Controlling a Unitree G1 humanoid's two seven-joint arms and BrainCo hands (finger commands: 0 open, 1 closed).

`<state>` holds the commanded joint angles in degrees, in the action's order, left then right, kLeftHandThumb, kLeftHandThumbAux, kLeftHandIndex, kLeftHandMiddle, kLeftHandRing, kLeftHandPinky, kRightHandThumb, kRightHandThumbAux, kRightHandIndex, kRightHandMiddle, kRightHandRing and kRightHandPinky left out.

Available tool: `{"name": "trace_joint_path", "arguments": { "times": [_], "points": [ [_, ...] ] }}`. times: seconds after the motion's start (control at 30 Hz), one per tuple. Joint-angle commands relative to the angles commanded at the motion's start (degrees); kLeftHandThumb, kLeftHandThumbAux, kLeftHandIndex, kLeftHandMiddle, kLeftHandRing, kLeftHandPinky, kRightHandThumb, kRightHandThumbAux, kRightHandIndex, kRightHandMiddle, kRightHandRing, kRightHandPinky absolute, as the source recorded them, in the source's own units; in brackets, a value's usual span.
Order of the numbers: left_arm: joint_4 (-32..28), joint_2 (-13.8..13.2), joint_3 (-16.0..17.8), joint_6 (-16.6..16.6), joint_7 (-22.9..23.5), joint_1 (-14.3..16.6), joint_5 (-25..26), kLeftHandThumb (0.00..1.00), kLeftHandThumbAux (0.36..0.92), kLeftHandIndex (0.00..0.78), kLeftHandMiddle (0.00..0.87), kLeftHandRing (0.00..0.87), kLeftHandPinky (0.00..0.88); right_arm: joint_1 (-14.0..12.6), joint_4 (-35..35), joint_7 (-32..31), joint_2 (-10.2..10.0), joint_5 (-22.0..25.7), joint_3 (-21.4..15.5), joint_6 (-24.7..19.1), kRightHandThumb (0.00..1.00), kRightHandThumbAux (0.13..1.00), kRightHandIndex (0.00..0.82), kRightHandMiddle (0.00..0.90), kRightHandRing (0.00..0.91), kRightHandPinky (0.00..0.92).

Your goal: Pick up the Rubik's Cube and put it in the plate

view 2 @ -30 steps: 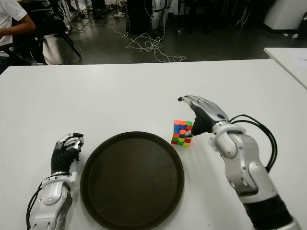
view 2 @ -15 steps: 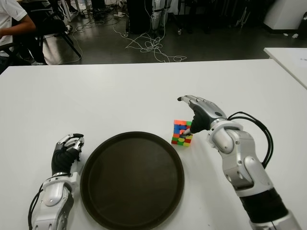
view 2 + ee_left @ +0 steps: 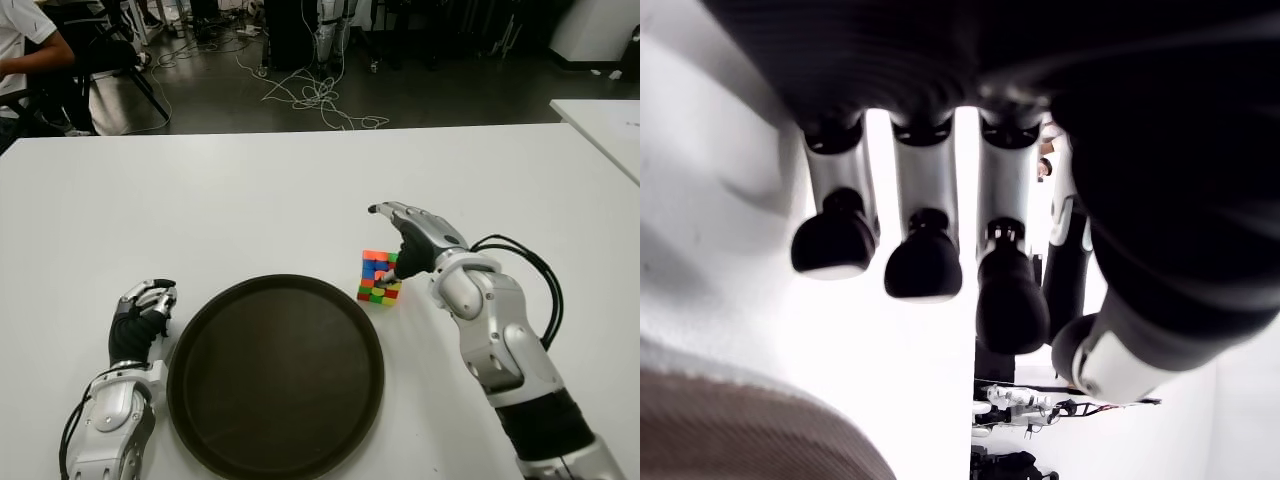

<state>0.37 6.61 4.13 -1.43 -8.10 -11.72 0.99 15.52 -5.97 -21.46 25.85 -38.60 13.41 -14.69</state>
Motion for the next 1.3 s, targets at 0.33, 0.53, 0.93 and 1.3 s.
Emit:
{"name": "trace_joint_path", "arguments": {
  "times": [0.33, 0.53, 0.93, 1.3],
  "points": [
    [0.0, 0.3, 0.1, -0.1, -0.1, -0.1, 0.3, 0.706, 0.706, 0.444, 0.794, 0.82, 0.825, 0.4, 1.1, 0.2, 0.3, 0.0, 0.7, 0.6, 0.0, 0.965, 0.069, 0.116, 0.121, 0.162],
    [-0.1, 0.4, 0.3, -0.1, 0.0, -0.2, 0.6, 0.706, 0.706, 0.444, 0.797, 0.824, 0.828, 0.4, 2.0, 0.7, 0.1, 0.0, 1.1, 1.2, 0.0, 0.96, 0.071, 0.115, 0.115, 0.145],
    [0.2, 0.0, 0.2, 0.3, -0.1, 0.0, 0.0, 0.707, 0.706, 0.444, 0.795, 0.822, 0.827, 0.2, 1.5, -1.3, -0.2, -1.5, 3.2, -1.7, 0.0, 0.947, 0.047, 0.154, 0.182, 0.184],
    [0.8, 0.0, 0.7, 0.2, 0.8, 0.1, 1.1, 0.708, 0.705, 0.444, 0.793, 0.822, 0.826, 0.0, 1.1, -2.6, 0.1, -1.4, 4.5, -2.5, 0.0, 0.922, 0.053, 0.15, 0.174, 0.153]
  ]
}}
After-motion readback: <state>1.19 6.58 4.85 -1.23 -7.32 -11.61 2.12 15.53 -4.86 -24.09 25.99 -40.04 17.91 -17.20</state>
